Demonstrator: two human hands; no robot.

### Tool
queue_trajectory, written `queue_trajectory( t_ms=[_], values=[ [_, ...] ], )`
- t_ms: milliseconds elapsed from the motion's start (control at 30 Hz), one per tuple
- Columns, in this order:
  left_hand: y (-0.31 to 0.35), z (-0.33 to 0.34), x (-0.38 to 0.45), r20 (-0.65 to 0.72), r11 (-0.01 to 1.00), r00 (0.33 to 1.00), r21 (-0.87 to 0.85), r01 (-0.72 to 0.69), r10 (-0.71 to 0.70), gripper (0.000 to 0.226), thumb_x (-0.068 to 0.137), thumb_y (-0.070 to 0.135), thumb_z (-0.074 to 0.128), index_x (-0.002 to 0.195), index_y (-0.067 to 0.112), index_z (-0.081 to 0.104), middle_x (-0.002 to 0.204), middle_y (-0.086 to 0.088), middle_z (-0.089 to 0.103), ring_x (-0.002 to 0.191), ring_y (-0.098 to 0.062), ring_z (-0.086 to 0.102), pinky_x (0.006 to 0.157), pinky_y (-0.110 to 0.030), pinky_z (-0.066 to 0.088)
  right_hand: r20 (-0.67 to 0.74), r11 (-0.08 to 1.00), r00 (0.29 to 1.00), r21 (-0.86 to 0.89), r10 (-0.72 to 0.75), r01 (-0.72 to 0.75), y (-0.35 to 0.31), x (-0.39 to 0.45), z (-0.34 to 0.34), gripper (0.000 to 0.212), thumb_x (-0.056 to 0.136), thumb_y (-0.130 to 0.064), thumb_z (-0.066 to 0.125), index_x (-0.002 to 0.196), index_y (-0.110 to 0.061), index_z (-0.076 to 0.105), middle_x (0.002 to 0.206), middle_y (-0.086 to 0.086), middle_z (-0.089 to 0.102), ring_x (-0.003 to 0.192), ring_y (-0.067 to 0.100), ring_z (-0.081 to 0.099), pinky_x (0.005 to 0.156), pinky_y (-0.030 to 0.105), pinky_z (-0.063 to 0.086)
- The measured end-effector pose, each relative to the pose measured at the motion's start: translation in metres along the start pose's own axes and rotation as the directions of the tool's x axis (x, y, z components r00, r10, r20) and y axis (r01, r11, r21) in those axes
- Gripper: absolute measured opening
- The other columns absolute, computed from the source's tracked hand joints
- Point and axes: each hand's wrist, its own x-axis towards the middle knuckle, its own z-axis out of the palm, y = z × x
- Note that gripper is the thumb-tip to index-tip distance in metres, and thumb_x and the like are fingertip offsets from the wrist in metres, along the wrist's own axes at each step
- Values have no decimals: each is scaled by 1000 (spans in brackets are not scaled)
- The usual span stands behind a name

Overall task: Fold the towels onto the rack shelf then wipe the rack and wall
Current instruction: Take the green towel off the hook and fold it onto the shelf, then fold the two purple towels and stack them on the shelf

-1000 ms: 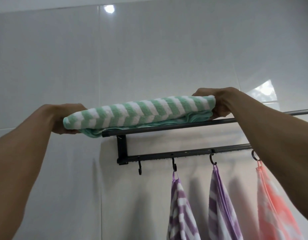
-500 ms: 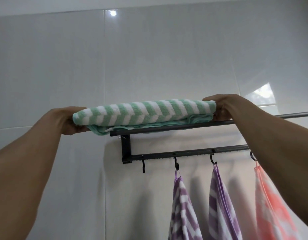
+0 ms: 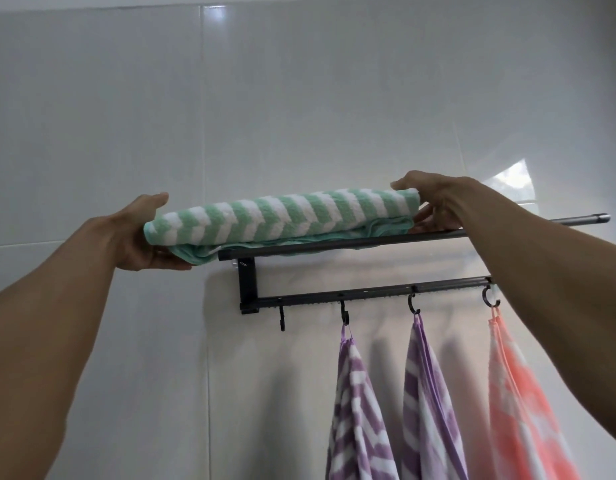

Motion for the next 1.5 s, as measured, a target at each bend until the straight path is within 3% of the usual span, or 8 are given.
queue_trajectory(
  t_ms=[167, 367, 500, 700, 867, 1000, 1267, 1500],
  values=[
    [3, -4, -1, -49, 999, 999, -49, -16, 13, 92, 95, 71, 27, 145, -6, 34, 119, -32, 63, 102, -46, 67, 80, -58, 56, -169, 997, 984, 44, -48, 57, -3, -13, 5, 30, 97, -32, 45, 98, -3, 52, 92, 22, 61, 74, 34, 64, 69, 40, 61],
    [12, -5, -12, -229, 986, 959, 80, -149, 164, 86, 91, 76, 27, 138, 8, 50, 127, -16, 55, 116, -39, 54, 103, -63, 40, -363, 977, 907, -100, -213, 189, -7, -36, 14, 37, 89, -33, 47, 101, -1, 61, 102, 14, 63, 87, 35, 66, 72, 41, 59],
    [9, 9, -31, -479, 926, 793, 227, -301, 375, 83, 90, 71, 38, 135, 3, 58, 141, -18, 57, 124, -39, 54, 102, -47, 42, -358, 867, 820, -400, -447, 297, -2, -55, 27, 39, 98, -31, 42, 73, -6, 59, 87, 15, 60, 87, 33, 55, 72, 34, 39],
    [10, 39, -76, -511, 748, 549, 500, -437, 662, 61, 95, 53, 40, 116, 4, 68, 119, -21, 68, 111, -37, 62, 92, -41, 47, -301, 751, 723, -491, -621, 441, 12, -82, 29, 40, 97, -29, 53, 129, -9, 65, 137, 12, 62, 125, 29, 57, 104, 37, 46],
    [-9, 77, -123, -501, 663, 436, 538, -520, 748, 47, 94, 46, 47, 105, 6, 68, 110, -17, 71, 106, -33, 64, 87, -36, 46, -260, 734, 718, -471, -646, 489, 41, -114, 19, 33, 90, -22, 60, 121, -13, 68, 124, 7, 68, 112, 24, 63, 95, 32, 51],
    [-46, 113, -163, -465, 695, 518, 521, -496, 718, 38, 96, 39, 49, 94, 6, 68, 100, -17, 71, 97, -32, 63, 77, -33, 43, -169, 784, 801, -392, -575, 481, 78, -153, 9, 26, 88, -18, 60, 109, -13, 74, 109, 4, 74, 101, 21, 67, 94, 32, 53],
    [-143, 159, -207, -267, 817, 824, 461, -346, 499, 22, 94, 24, 62, 80, 10, 72, 80, -4, 70, 80, -23, 64, 74, -28, 45, 1, 912, 942, -251, -334, 324, 162, -193, 1, 18, 90, -6, 62, 97, -11, 77, 91, 4, 71, 76, 17, 68, 67, 19, 53],
    [-210, 184, -189, -98, 859, 952, 464, -215, 290, 13, 89, 23, 68, 78, 18, 73, 77, 1, 72, 76, -21, 68, 80, -39, 61, 159, 927, 957, -250, -244, 278, 210, -175, 30, 22, 86, -4, 61, 78, -20, 73, 82, 4, 75, 80, 24, 73, 85, 42, 61]
  ],
)
